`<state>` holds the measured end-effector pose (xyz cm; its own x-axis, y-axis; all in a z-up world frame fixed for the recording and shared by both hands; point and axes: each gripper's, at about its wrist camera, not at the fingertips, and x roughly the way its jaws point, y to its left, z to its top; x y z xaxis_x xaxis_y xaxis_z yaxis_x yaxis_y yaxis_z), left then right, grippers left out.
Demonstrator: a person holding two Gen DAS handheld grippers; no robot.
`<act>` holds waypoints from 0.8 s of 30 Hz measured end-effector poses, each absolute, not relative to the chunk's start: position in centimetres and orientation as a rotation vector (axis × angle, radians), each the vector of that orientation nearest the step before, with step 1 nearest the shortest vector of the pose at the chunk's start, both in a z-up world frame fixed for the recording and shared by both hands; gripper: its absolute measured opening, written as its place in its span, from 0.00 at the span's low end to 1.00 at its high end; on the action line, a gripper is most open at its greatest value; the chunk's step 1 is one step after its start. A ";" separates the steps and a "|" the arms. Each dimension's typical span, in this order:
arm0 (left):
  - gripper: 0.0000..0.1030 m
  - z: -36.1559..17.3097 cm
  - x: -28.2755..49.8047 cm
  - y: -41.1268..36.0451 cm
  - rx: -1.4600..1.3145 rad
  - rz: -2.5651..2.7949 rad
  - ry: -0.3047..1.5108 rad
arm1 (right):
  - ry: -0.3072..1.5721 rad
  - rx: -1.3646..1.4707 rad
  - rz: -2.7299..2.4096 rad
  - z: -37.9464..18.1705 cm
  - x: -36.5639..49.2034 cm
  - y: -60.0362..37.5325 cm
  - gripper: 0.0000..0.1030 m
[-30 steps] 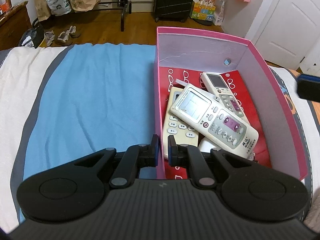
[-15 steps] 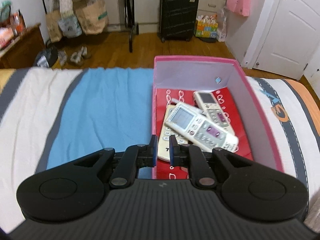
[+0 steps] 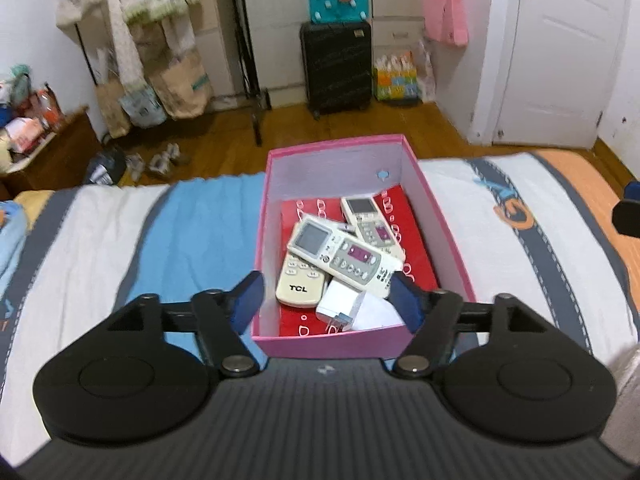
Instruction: Organize rigid objects
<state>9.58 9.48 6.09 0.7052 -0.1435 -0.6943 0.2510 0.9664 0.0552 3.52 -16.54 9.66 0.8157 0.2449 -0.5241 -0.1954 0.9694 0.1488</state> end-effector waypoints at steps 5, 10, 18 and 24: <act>0.92 7.9 6.9 9.7 0.157 -0.167 0.694 | 0.569 0.122 0.200 9.6 2.2 -17.4 0.51; 0.95 8.5 4.8 9.8 0.146 -0.155 0.675 | 0.569 0.136 0.153 9.0 1.0 -17.9 0.64; 1.00 7.8 3.2 8.9 0.120 -0.155 0.700 | 0.547 0.162 0.151 8.4 0.0 -18.2 0.99; 1.00 6.6 2.6 8.0 0.118 -0.162 0.746 | 0.566 0.137 0.042 8.0 -0.3 -18.1 1.00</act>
<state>2.63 7.98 6.56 0.7229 -0.1046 -0.6830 0.1882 0.9809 0.0491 -0.28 -18.11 8.03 0.8434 0.0776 -0.5316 -0.0020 0.9899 0.1414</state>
